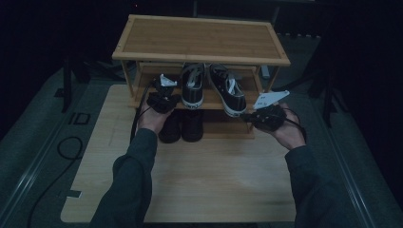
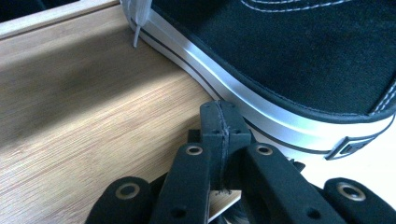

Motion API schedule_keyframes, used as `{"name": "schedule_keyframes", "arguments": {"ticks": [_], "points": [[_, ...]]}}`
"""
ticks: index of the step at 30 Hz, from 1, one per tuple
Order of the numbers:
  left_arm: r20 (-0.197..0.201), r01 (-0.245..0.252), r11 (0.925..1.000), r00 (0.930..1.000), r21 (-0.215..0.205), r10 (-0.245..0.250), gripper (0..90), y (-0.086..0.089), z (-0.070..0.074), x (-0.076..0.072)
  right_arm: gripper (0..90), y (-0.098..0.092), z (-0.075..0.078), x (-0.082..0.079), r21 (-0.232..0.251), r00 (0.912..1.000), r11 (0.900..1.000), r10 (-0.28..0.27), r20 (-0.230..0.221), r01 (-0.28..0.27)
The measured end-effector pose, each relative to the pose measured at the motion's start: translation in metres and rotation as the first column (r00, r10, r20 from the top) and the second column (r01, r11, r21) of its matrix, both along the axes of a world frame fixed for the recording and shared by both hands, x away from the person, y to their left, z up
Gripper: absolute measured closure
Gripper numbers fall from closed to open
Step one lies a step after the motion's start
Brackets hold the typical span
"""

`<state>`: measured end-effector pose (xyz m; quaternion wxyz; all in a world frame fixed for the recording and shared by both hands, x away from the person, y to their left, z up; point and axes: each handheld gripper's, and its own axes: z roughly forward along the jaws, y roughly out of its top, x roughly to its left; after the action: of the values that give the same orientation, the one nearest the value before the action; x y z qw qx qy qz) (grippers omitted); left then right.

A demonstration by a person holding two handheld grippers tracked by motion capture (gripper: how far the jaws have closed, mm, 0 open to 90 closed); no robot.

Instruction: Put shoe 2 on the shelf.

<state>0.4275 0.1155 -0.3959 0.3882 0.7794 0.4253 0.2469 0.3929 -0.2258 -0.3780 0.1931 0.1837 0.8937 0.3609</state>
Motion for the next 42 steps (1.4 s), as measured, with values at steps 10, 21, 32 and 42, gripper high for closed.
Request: {"name": "schedule_keyframes", "arguments": {"ticks": [10, 21, 32, 42], "points": [[-0.022, 0.012, 0.9995, 0.9997, -0.03, -0.012, 90.0, 0.004, 0.0, 0.002, 90.0, 0.003, -0.001, 0.001, 0.015, 1.0, 1.0, -0.005, 0.001, 0.005], [-0.021, 0.015, 0.9991, 0.9996, -0.041, -0.016, 90.0, 0.005, -0.001, 0.003, 90.0, 0.012, -0.003, 0.007, 0.024, 0.9996, 0.999, -0.027, 0.002, 0.027], [-0.021, 0.016, 0.999, 0.9996, -0.041, -0.017, 90.0, 0.005, -0.001, 0.003, 90.0, 0.016, 0.002, 0.008, 0.063, 0.9995, 0.998, -0.028, 0.014, 0.027], [-0.021, 0.016, 0.999, 0.9996, -0.043, -0.017, 90.0, 0.005, -0.001, 0.003, 90.0, 0.025, 0.003, 0.009, 0.069, 0.9996, 0.997, -0.02, 0.022, 0.018]]}}
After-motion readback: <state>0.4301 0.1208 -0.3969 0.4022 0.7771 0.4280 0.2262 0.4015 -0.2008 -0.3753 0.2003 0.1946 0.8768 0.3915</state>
